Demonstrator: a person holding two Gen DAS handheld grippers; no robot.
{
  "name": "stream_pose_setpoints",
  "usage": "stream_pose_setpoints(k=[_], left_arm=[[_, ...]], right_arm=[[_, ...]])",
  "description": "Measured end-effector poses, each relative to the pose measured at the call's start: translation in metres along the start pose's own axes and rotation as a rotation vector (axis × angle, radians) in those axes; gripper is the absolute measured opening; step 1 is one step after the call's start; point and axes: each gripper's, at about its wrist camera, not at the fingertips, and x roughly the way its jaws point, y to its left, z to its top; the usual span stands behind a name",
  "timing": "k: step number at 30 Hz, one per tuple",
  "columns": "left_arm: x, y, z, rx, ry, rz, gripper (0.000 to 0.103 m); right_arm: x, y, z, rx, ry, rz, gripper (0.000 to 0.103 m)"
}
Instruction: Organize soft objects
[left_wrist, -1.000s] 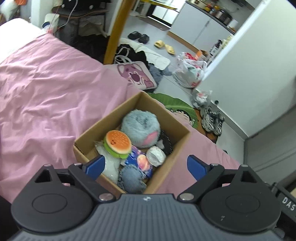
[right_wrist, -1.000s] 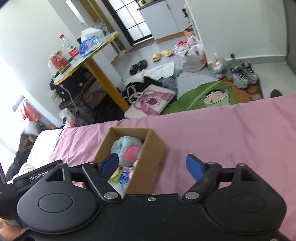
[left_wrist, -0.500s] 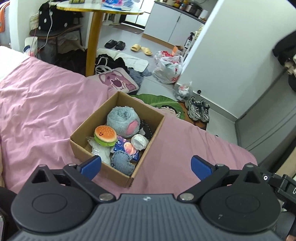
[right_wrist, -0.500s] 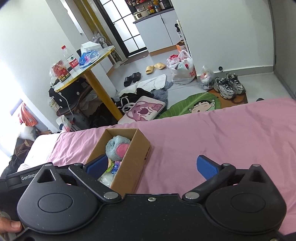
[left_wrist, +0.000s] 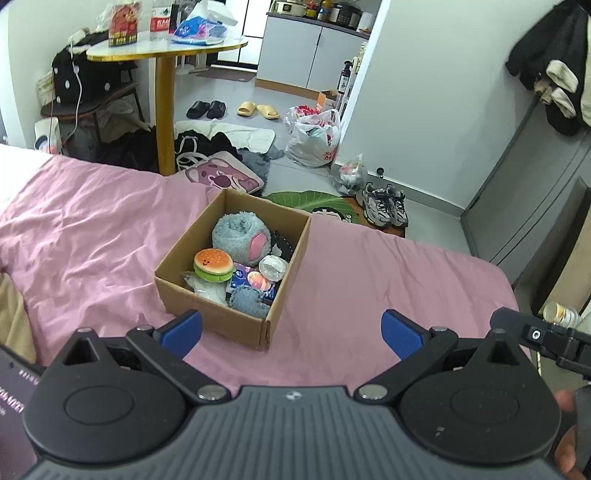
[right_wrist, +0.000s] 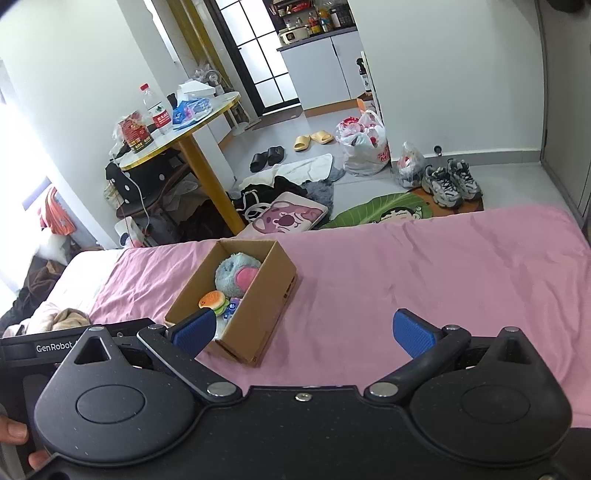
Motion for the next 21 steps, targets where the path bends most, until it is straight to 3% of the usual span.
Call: stream_pose_setpoints(k=[21], left_arm=[[-0.059, -0.019, -0.033, 0.11, -0.07, -0.012, 0.102]], right_arm=[[-0.064, 0.01, -0.037, -0.063, -0.047, -0.024, 0.103]])
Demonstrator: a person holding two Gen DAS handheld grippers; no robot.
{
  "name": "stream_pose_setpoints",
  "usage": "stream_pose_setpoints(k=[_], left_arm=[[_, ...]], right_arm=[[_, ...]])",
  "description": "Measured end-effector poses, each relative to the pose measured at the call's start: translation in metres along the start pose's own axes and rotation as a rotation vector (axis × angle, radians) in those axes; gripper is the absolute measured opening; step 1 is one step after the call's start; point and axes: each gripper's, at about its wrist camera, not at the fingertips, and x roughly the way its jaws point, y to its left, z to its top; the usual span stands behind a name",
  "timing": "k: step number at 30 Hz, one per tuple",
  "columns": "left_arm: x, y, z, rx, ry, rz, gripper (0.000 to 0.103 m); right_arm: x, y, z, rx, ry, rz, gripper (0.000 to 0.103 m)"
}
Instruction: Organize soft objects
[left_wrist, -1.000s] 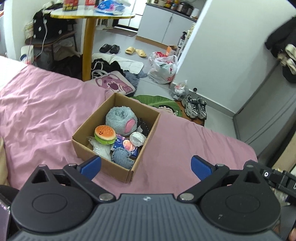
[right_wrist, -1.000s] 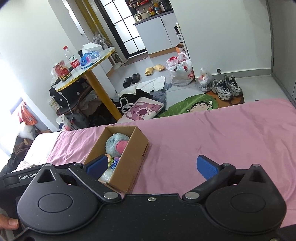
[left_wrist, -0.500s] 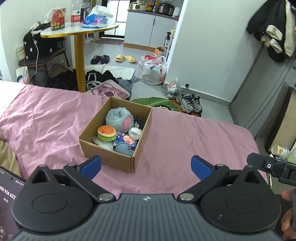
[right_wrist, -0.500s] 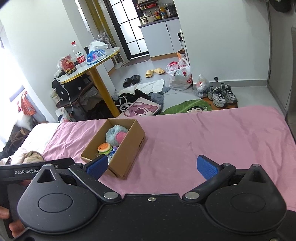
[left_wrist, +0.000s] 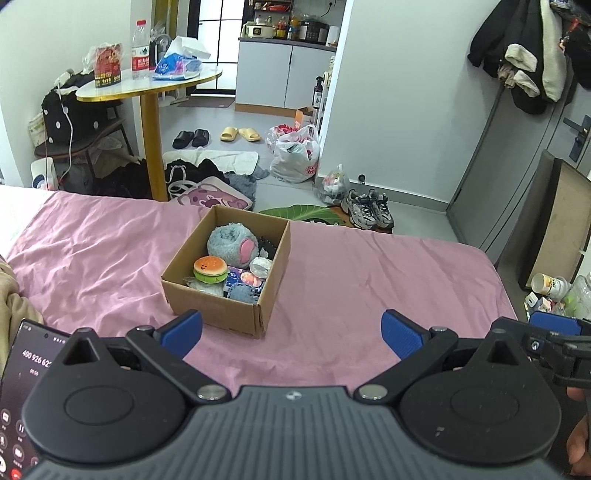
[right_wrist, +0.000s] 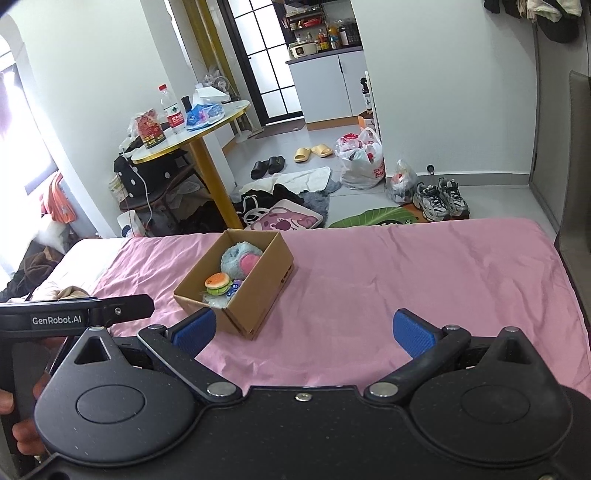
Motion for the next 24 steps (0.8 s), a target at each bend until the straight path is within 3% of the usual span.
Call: stream_pose_setpoints(k=[24], left_arm=[[-0.027, 0.007, -0.027, -0.011, -0.02, 0.003, 0.102]], right_arm=[[-0.024, 0.013, -0.022, -0.032, -0.016, -0.023, 0.103]])
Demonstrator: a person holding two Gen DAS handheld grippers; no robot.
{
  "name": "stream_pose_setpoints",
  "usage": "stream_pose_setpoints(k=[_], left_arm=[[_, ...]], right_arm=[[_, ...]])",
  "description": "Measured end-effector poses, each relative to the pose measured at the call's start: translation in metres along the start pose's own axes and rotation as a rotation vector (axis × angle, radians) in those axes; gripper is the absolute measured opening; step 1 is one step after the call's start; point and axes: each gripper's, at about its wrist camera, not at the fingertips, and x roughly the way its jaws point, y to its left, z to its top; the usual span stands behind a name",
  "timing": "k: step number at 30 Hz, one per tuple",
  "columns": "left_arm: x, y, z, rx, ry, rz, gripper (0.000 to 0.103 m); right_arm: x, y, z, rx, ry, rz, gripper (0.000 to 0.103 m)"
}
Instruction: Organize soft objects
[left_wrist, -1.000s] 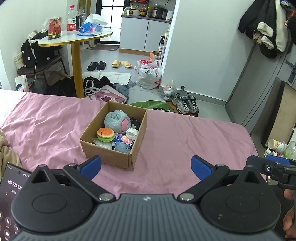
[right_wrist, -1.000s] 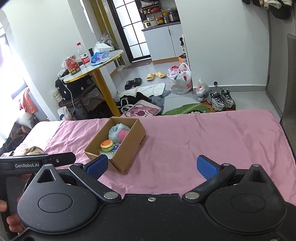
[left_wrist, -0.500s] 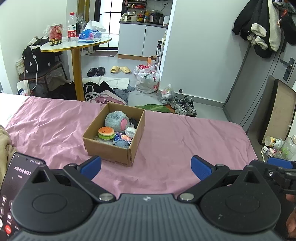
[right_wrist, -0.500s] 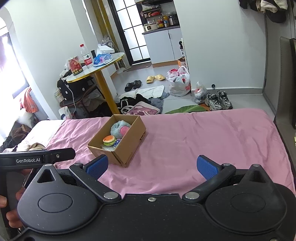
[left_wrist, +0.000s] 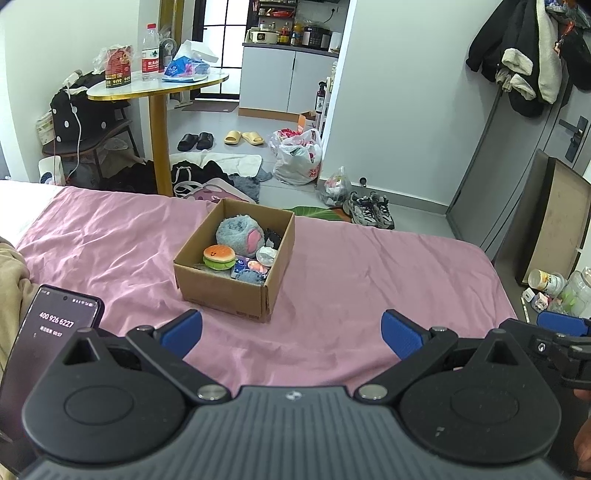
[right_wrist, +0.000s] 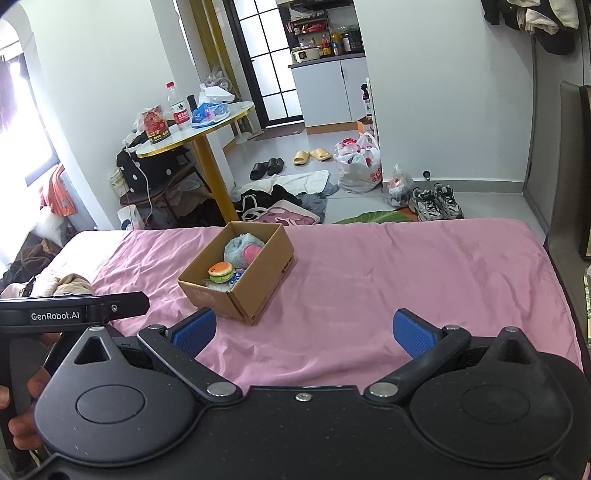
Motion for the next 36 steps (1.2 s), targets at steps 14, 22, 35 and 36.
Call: stream_pose_setpoints(k=[14, 22, 35, 36], left_arm=[[-0.0004, 0.0017, -0.0012, 0.002, 0.002, -0.001, 0.102], [-0.0004, 0.0033, -0.0044, 0.0, 0.006, 0.0, 0.102], [0.0004, 0.0023, -0.0072, 0.003, 0.01, -0.002, 0.102], [0.0004, 0.0023, -0.0072, 0.003, 0.01, -0.002, 0.102]], right_arm=[[-0.0001, -0.0001, -0.0021, -0.004, 0.007, 0.002, 0.103], [0.0003, -0.0015, -0.0009, -0.003, 0.009, -0.004, 0.103], [0.0, -0.001, -0.0007, -0.005, 0.01, -0.005, 0.103], [0.0002, -0.0006, -0.0007, -0.005, 0.01, -0.005, 0.103]])
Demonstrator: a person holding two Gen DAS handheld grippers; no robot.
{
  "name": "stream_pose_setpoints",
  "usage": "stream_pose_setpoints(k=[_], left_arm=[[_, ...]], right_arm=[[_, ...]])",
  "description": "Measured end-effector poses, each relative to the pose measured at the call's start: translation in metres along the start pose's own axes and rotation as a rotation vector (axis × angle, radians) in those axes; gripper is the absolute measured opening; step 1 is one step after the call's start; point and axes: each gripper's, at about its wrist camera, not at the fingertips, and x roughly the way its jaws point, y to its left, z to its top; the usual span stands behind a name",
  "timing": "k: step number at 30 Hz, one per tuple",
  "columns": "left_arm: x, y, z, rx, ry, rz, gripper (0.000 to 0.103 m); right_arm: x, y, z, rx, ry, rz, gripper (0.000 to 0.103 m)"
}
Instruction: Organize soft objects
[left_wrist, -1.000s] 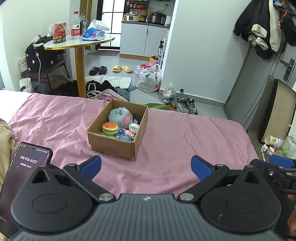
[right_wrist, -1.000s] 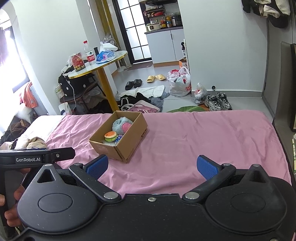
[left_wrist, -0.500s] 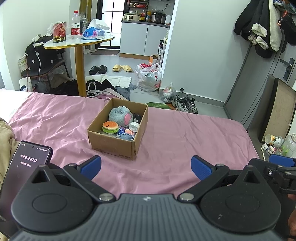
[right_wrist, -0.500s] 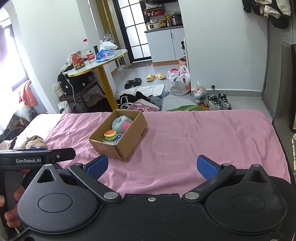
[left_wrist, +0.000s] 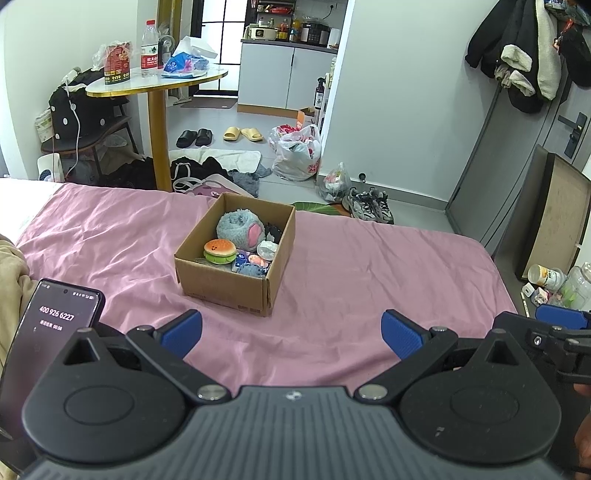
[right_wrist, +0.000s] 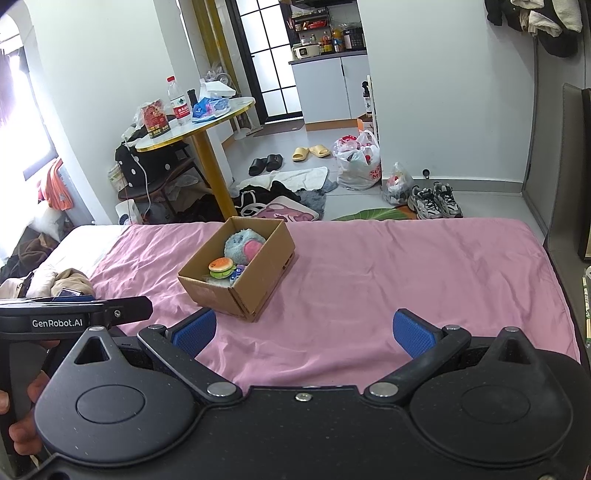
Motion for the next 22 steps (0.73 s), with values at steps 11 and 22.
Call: stream_pose_setpoints(k=[11, 22], left_arm=[[-0.0007, -0.0003, 0.0001, 0.001, 0.001, 0.0, 0.102], [0.0013, -0.0012, 0.0033, 0.013, 0.001, 0.009, 0.102]], right_arm=[[0.0002, 0.0004, 0.0003, 0.0, 0.002, -0.001, 0.103], [0.0012, 0.0011, -0.0038, 0.006, 0.007, 0.001, 0.103]])
